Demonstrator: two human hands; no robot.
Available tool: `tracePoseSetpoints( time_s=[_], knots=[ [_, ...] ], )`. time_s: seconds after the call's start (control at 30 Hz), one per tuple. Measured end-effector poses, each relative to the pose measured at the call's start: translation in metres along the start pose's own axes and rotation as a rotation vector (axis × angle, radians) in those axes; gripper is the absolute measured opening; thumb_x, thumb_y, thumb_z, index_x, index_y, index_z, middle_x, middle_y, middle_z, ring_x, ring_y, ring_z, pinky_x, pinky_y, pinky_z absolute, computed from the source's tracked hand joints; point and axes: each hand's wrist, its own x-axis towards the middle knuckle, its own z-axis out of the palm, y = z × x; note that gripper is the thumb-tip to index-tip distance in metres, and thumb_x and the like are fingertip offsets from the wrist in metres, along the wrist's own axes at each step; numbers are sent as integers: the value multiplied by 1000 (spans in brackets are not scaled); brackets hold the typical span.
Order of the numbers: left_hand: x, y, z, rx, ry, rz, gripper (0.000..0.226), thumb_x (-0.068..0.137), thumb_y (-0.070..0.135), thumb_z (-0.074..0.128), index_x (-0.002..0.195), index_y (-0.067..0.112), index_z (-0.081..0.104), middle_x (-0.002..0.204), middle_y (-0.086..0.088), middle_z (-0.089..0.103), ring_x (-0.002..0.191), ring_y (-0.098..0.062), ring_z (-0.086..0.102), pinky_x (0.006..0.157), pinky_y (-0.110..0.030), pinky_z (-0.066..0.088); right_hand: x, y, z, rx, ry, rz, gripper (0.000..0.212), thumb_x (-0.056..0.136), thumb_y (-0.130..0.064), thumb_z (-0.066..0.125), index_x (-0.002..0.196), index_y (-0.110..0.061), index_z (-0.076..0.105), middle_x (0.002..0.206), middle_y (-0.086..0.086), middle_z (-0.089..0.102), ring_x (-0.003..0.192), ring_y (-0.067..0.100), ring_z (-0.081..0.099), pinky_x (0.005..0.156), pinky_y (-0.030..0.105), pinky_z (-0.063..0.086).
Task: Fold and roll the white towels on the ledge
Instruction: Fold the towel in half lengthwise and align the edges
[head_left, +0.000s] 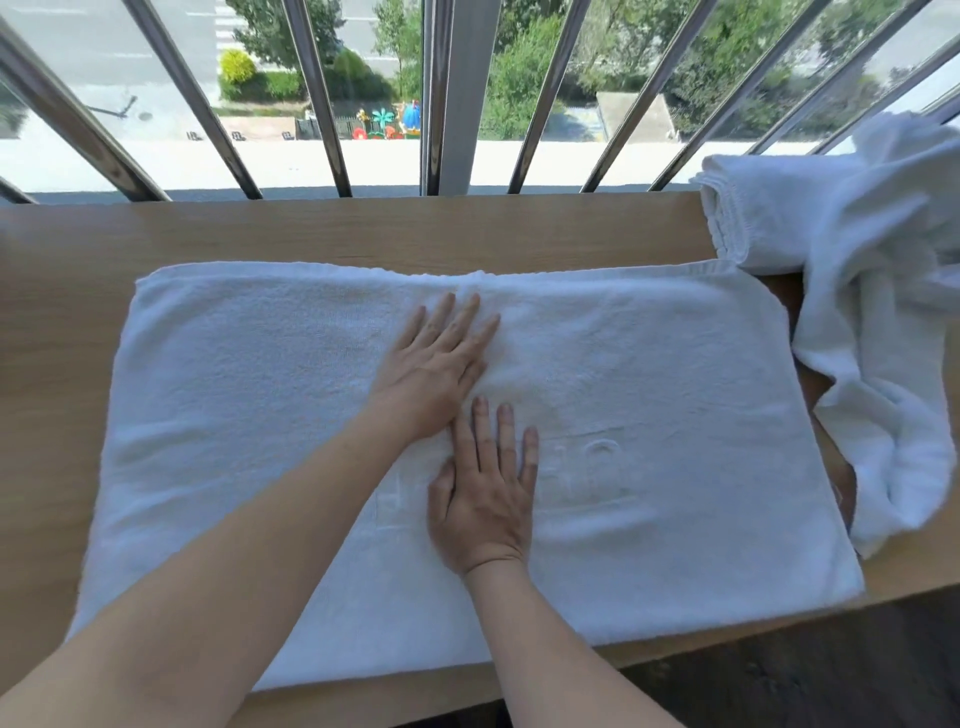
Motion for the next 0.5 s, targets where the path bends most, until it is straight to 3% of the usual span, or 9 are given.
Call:
tracePoseSetpoints(
  time_s=[0.1, 0.2, 0.27, 0.37, 0.5],
  knots=[
    [-13, 1, -1, 37, -34, -42, 57, 102, 48, 8, 157, 43, -8, 167, 12, -16, 153, -17, -18, 123, -44, -13, -2, 2, -10, 205, 39, 19, 56, 91, -23, 34, 142, -11, 52, 153, 7, 44, 148, 25, 31, 121, 51, 17],
    [-25, 20, 7, 46, -47, -139, 58, 98, 55, 4, 154, 49, -9, 166, 15, -16, 153, -22, -20, 117, -59, -17, -3, 22, -24, 411, 120, 98, 48, 93, -20, 33, 133, -10, 58, 147, 8, 50, 139, 26, 42, 116, 46, 30],
    [-28, 43, 15, 35, -56, -209, 63, 96, 62, 3, 155, 46, -10, 164, 19, -19, 151, -29, -24, 107, -70, -21, 0, 51, -34, 327, 172, 127, 46, 95, -19, 36, 135, -10, 58, 146, 9, 51, 139, 29, 42, 115, 46, 31],
    [-24, 79, 26, 48, -54, -265, 76, 93, 65, -1, 159, 28, -9, 166, 16, -17, 151, -34, -22, 103, -77, -15, 5, 111, -50, 139, 107, 217, 47, 99, -21, 44, 145, -12, 50, 155, 12, 40, 148, 29, 29, 121, 48, 18],
    [-15, 129, 43, 42, -3, -72, 77, 97, 60, 7, 161, 17, 7, 169, 1, -1, 153, -24, -18, 115, -65, -18, 5, 195, -69, -4, -42, 246, 56, 102, -37, 34, 156, -25, 28, 166, 4, 17, 153, 21, 8, 124, 44, 0]
  ],
)
